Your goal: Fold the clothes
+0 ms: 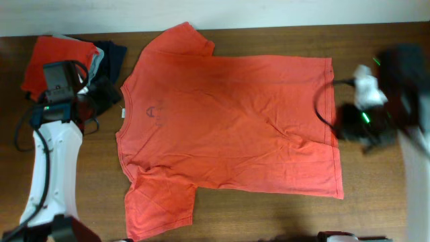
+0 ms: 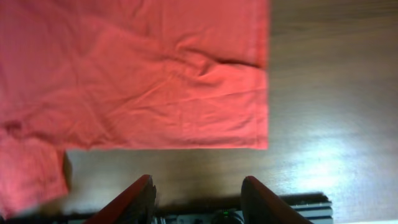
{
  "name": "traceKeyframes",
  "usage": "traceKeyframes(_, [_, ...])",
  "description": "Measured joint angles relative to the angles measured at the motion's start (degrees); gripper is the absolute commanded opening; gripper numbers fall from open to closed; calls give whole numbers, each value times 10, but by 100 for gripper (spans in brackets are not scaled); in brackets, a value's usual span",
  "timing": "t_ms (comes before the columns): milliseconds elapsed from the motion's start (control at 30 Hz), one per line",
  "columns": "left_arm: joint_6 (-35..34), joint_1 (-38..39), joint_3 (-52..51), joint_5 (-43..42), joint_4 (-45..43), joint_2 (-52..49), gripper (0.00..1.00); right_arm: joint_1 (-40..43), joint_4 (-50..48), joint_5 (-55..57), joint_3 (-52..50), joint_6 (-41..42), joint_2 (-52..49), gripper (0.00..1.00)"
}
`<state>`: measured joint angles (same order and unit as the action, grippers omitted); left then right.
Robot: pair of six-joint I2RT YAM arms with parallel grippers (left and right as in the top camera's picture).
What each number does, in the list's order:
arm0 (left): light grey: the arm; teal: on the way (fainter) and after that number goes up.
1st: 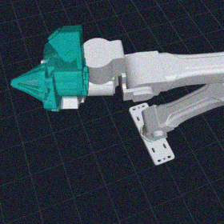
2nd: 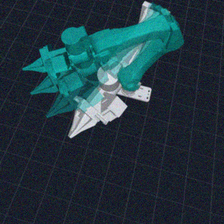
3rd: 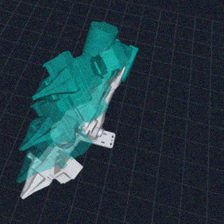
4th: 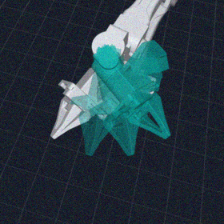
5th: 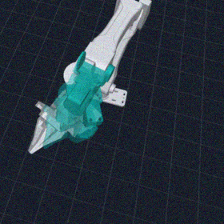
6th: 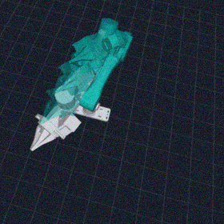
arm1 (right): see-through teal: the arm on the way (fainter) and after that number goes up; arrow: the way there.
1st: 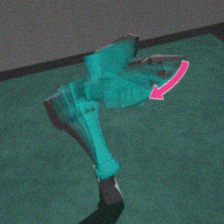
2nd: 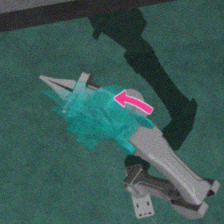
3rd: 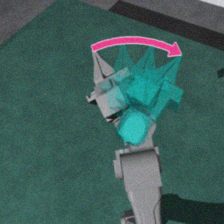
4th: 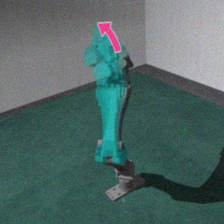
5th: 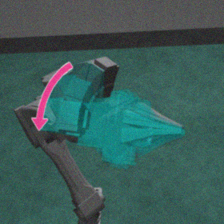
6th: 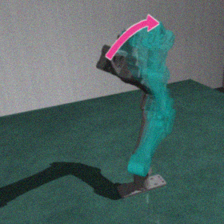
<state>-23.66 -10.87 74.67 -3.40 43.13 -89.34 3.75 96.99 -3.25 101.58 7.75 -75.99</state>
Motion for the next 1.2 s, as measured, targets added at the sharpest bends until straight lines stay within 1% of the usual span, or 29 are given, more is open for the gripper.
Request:
traceKeyframes(100, [-1, 0, 0, -27, 54, -14, 99, 0, 0, 21, -45, 29, 65, 50])
traceKeyframes(233, [-13, 0, -1, -44, 170, -15, 99, 0, -16, 35, -126, 46, 78, 50])
traceKeyframes(300, [-18, 0, -2, -49, 235, -15, 99, 0, -58, 39, -170, 53, 69, 50])
traceKeyframes(433, [-15, 0, -2, -54, 308, -14, 99, 0, -142, 41, -229, 58, 42, 50])
traceKeyframes(600, [26, 0, -2, -53, 395, 3, 99, 0, -205, 42, -248, 57, -24, 50])
traceKeyframes(667, [48, 0, -2, -31, 440, 18, 99, 2, -231, 43, -249, 55, -53, 50])
traceKeyframes(700, [60, 0, -2, -15, 458, 27, 93, 3, -244, 43, -249, 55, -65, 50])
traceKeyframes(733, [66, 0, -2, -4, 470, 33, 89, 4, -254, 42, -249, 54, -76, 50])
traceKeyframes(833, [89, 0, -2, 19, 495, 50, 70, 18, -284, 28, -249, 51, -102, 50])
traceKeyframes(867, [95, 0, -3, 21, 499, 52, 68, 24, -288, 23, -249, 49, -108, 50])
traceKeyframes(1000, [120, 14, -30, 6, 493, 53, 68, 44, -299, 8, -249, 35, -116, 50])
traceKeyframes(1200, [125, 57, -112, -44, 445, 53, 72, 71, -341, -3, -236, 5, -117, 50])
